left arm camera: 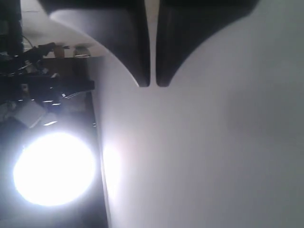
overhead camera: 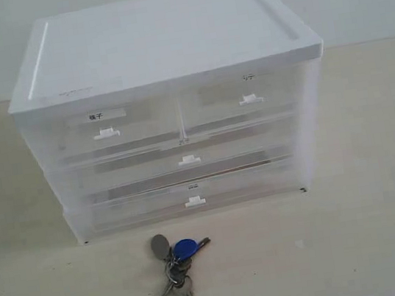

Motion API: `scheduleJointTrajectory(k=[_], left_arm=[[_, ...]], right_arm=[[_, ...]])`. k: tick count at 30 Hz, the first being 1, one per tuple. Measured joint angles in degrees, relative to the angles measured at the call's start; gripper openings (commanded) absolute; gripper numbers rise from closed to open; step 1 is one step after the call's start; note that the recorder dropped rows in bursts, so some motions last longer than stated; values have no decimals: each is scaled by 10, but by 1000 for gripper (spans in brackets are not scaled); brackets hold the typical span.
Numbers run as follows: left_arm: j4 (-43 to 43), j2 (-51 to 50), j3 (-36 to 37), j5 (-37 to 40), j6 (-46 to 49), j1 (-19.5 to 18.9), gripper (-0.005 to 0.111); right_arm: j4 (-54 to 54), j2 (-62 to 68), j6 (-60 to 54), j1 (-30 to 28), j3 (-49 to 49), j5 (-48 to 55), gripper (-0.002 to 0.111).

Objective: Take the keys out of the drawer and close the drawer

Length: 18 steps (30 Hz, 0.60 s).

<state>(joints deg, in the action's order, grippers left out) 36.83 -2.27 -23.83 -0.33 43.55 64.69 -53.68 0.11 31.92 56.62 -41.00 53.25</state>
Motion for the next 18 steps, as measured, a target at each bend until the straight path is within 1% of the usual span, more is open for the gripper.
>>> scheduleJointTrajectory(k=[2, 4, 10, 18], left_arm=[[-2, 21, 0, 44, 0, 0, 5], [-4, 21, 0, 67, 1, 0, 5], [-7, 21, 0, 74, 1, 0, 5], [-8, 21, 0, 74, 1, 0, 5]], right_arm=[[10, 0, -2, 0, 1, -3, 0], [21, 0, -2, 0, 1, 0, 0], [38, 0, 46, 0, 1, 0, 0], [39, 0, 51, 0, 1, 0, 0]])
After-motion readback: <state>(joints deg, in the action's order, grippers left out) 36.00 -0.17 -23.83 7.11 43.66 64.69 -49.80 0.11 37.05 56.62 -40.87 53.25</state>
